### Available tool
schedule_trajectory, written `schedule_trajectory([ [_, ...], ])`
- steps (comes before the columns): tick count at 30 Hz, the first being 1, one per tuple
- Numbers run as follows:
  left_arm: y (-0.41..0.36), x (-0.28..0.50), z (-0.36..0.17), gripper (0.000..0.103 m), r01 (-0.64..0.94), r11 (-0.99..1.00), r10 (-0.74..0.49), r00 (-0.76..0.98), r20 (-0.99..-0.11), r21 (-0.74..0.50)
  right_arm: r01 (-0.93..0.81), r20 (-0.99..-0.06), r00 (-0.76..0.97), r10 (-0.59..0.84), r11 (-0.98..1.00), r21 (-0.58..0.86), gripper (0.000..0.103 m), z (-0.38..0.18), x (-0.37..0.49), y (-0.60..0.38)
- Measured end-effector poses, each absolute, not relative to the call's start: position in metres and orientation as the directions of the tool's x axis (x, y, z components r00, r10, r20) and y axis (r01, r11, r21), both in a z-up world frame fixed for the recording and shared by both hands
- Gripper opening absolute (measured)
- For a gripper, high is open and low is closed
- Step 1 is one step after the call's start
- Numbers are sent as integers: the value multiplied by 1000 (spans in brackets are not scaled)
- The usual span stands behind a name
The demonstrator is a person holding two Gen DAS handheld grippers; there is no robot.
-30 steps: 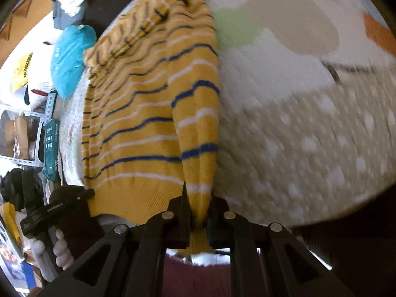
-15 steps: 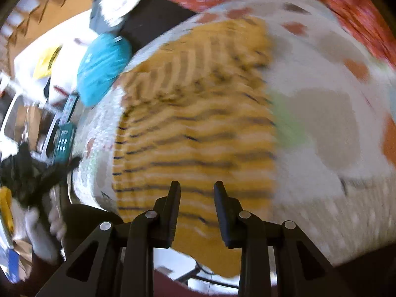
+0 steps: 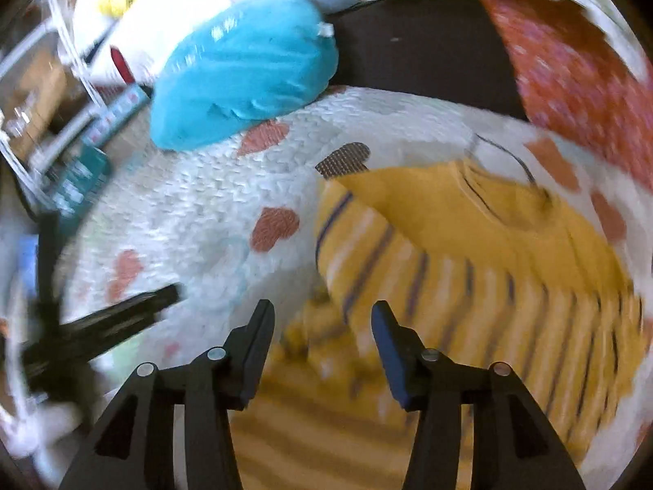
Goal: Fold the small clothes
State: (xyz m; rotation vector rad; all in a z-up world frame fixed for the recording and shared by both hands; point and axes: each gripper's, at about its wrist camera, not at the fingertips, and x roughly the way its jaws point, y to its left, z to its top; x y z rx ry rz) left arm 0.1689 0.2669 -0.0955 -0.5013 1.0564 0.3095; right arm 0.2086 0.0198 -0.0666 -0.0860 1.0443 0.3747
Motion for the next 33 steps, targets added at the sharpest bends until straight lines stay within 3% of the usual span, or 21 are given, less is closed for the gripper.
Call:
schedule_trajectory([
  [1, 274, 171, -96, 51, -487, 829, -18, 467, -884, -274, -353, -865, 448, 227, 934, 62, 53, -73, 217, 28],
  [3, 283, 174, -98, 51, -510, 808, -34, 461, -887, -296, -359, -900, 417, 129, 933, -32, 9, -92, 238, 42],
  [4, 287, 175, -100, 51, -522, 798, -38, 458, -888, -303, -355, -911, 391, 128, 934, -21, 8, -98, 246, 40],
  [12, 293, 177, -103, 51, -536, 790, -30, 450, -893, -297, -233, -887, 285, 363, 924, 303, 10, -115, 303, 43],
  [14, 290, 178, -105, 51, -529, 800, -26, 443, -896, -284, -210, -895, 255, 367, 924, 319, 12, -123, 301, 46],
  [20, 272, 180, -102, 51, -488, 832, -16, 453, -891, -263, -253, -820, 418, 392, 917, 309, 27, -81, 244, 17],
  [24, 238, 183, -103, 51, -395, 882, -50, 462, -885, -256, -198, -842, 407, 354, 934, 297, 30, -87, 213, -31],
  [33, 180, 183, -99, 52, -239, 950, -62, 482, -874, -200, 194, -912, 409, -14, 978, 72, 30, -109, 183, -235],
])
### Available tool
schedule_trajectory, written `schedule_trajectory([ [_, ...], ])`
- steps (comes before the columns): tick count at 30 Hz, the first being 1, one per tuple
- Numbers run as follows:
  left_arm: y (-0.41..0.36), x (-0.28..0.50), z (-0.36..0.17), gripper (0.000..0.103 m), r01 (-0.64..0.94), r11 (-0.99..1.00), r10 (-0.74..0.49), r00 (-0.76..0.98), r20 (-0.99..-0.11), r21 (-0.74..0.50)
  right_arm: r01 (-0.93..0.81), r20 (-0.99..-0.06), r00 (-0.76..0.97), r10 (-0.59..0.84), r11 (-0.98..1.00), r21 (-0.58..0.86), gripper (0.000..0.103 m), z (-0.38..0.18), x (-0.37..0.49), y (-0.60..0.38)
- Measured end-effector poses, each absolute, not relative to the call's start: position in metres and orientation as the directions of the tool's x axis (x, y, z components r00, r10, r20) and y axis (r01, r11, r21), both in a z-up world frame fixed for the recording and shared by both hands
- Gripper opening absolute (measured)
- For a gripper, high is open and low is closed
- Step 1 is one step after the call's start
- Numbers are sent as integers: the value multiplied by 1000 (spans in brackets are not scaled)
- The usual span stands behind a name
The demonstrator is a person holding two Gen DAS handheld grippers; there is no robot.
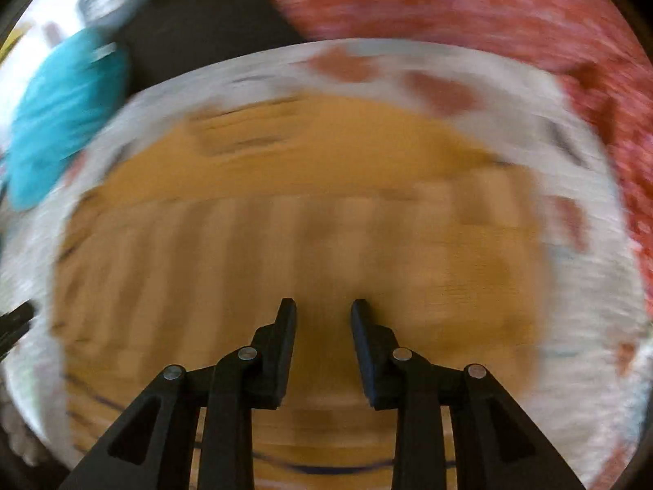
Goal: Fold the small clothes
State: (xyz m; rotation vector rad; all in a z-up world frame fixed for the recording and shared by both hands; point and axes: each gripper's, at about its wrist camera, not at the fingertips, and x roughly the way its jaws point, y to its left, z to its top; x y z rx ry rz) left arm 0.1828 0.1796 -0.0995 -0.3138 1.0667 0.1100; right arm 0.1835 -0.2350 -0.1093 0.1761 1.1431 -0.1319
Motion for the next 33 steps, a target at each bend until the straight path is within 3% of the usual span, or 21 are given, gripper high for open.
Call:
schedule_trajectory([
  [4, 158, 187, -104, 52, -191, 964, -79, 470, -879, -188, 279, -891, 452, -45, 956, 93, 30, -90, 170, -275],
  [7, 143, 190, -112, 52, -163, 973, -71, 454, -888, -161, 281, -869, 495, 11, 944, 171, 30, -80, 160, -279],
  [12, 135, 199, -139, 66, -155, 978, -76, 359, -930, -140, 231, -875, 461, 148, 932, 279, 35, -101, 156, -262],
  [15, 139, 195, -135, 68, -160, 976, -78, 374, -924, -147, 259, -882, 443, 160, 919, 297, 36, -117, 156, -267],
  [18, 148, 177, -125, 68, -176, 971, -76, 409, -909, -160, 244, -865, 475, 160, 921, 304, 37, -95, 135, -269],
  [21, 155, 145, -120, 68, -178, 972, -66, 416, -907, -153, 218, -852, 494, 176, 923, 316, 49, -75, 89, -273],
  [23, 159, 121, -123, 68, -178, 972, -76, 392, -917, -156, 216, -859, 474, 193, 920, 325, 53, -72, 64, -278],
  [30, 173, 30, -137, 68, -196, 943, -190, 342, -920, -268, 169, -907, 268, 324, 911, 376, 53, -107, -39, -289],
  [33, 167, -1, -151, 68, -215, 919, -268, 269, -925, -329, 216, -865, 197, 461, 840, 497, 53, -133, -76, -287],
])
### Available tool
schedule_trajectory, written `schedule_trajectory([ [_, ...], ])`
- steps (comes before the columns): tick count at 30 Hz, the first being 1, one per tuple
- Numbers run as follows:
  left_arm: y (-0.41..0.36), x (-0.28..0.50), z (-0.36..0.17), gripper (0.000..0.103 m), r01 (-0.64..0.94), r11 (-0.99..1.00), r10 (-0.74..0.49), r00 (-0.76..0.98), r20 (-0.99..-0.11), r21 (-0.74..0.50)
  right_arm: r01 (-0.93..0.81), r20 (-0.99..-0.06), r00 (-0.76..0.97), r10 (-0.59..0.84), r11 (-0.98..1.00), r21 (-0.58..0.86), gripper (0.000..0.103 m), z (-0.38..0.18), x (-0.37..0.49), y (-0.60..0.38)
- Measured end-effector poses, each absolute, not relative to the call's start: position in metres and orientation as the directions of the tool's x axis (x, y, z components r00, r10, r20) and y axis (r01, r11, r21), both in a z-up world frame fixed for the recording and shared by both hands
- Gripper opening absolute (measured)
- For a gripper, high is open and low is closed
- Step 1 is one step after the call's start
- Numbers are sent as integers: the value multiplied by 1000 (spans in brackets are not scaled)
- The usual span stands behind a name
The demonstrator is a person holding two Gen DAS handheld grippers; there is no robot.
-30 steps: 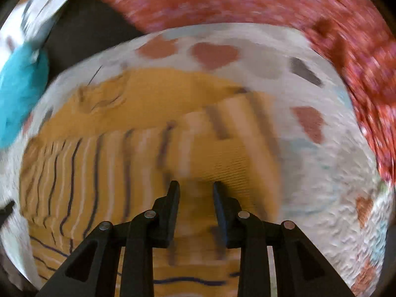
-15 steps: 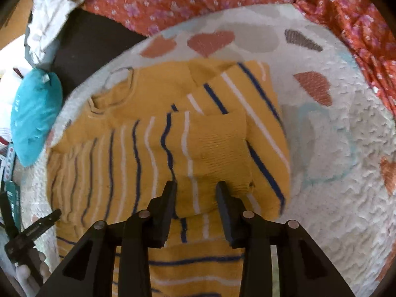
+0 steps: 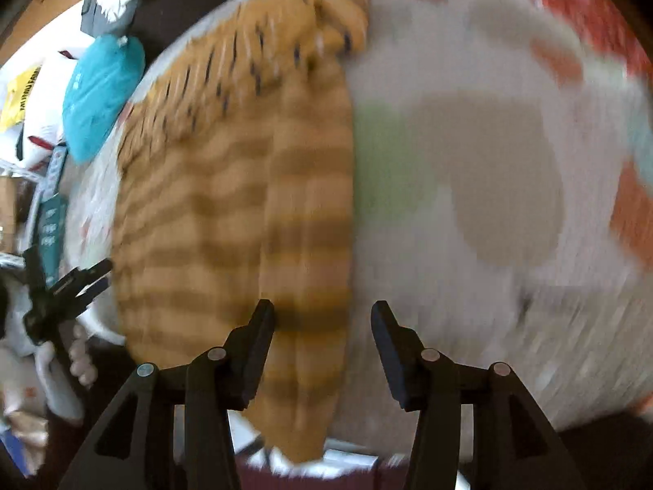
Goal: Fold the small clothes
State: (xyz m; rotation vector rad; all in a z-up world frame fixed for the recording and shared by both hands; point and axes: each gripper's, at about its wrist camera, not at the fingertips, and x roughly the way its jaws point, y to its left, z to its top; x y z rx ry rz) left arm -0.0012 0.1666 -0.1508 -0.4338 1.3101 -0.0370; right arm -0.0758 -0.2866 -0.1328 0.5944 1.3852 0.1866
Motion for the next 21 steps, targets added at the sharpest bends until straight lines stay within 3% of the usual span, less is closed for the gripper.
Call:
schedule_trajectory([
  [4, 156, -29, -162, 68, -231, 905, -313, 203, -928, -356, 280, -797, 163, 581, 747, 603, 53, -158, -111, -273],
  [10, 129, -46, -163, 68, -167, 910, -355, 157, -922, -379, 244, -809, 189, 557, 771, 588, 56, -162, -126, -255],
  [14, 93, -55, -163, 66, -45, 944, -319, 118, -941, -326, 241, -814, 202, 545, 778, 581, 56, -162, -125, -252],
  [16, 77, -59, -159, 23, 22, 959, -282, 106, -954, -281, 245, -812, 216, 542, 775, 582, 53, -161, -123, -251],
  [17, 74, -60, -157, 8, 34, 963, -271, 103, -957, -269, 240, -816, 222, 533, 782, 576, 42, -161, -121, -249],
  [18, 74, -62, -153, 8, 30, 960, -279, 110, -954, -278, 227, -828, 225, 514, 799, 557, 31, -159, -121, -247],
  [19, 77, -63, -148, 7, 18, 955, -297, 117, -948, -297, 214, -823, 224, 521, 798, 564, 9, -159, -123, -248],
  [21, 87, -67, -132, 7, -21, 932, -354, 146, -924, -361, 185, -804, 243, 543, 787, 588, 10, -150, -123, -245],
])
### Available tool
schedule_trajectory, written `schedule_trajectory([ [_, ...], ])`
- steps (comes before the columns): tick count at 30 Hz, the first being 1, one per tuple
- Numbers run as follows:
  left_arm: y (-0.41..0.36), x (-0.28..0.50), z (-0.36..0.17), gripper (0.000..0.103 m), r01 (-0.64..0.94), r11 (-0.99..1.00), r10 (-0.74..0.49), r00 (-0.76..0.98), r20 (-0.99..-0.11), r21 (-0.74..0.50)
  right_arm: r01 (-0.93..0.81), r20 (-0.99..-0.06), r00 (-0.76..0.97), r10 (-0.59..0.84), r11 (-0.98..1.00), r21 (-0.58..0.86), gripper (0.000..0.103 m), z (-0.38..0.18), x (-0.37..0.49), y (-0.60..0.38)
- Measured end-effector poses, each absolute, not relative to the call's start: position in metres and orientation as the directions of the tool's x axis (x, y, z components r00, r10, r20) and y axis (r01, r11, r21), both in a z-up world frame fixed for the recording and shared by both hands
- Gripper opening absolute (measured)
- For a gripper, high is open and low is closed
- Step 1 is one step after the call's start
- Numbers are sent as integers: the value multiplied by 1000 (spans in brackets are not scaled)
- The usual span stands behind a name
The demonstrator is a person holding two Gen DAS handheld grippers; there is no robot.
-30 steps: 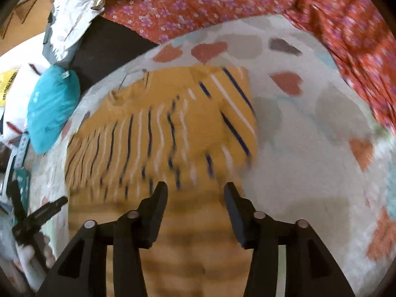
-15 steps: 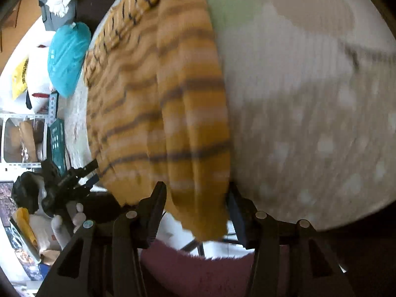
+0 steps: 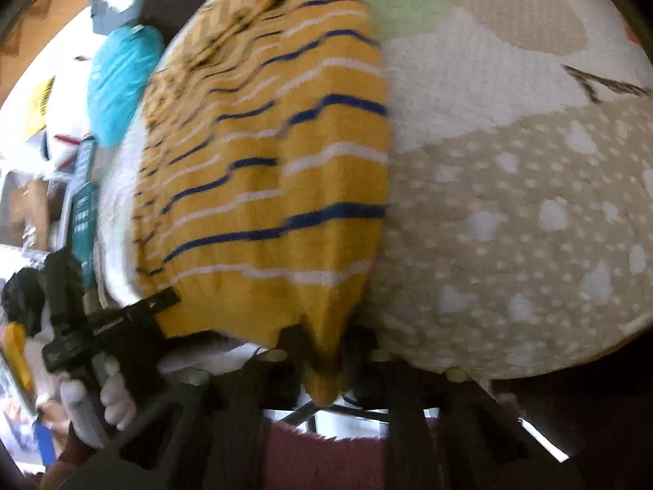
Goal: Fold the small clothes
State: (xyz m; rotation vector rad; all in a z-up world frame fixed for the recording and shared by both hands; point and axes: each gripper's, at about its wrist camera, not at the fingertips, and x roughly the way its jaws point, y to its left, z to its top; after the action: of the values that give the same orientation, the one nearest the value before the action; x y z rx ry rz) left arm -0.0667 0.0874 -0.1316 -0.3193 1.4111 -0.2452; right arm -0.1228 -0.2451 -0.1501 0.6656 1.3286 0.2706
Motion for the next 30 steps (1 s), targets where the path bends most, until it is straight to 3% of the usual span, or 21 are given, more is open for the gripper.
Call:
schedule_trajectory([
  [9, 117, -25, -52, 7, -56, 863, -462, 312, -830, -502, 47, -680, 418, 602, 734, 678, 10, -59, -73, -248],
  [16, 111, 74, -19, 7, -54, 868, -428, 420, -800, -493, 25, -642, 515, 567, 739, 673, 10, -19, 5, -256],
  [22, 87, 170, -22, 7, -78, 884, -387, 426, -818, -460, 72, -651, 567, 505, 757, 649, 10, -13, 95, -268],
  [30, 76, 286, -78, 10, -166, 888, -356, 340, -870, -428, 216, -704, 549, 451, 737, 640, 10, -67, 209, -284],
])
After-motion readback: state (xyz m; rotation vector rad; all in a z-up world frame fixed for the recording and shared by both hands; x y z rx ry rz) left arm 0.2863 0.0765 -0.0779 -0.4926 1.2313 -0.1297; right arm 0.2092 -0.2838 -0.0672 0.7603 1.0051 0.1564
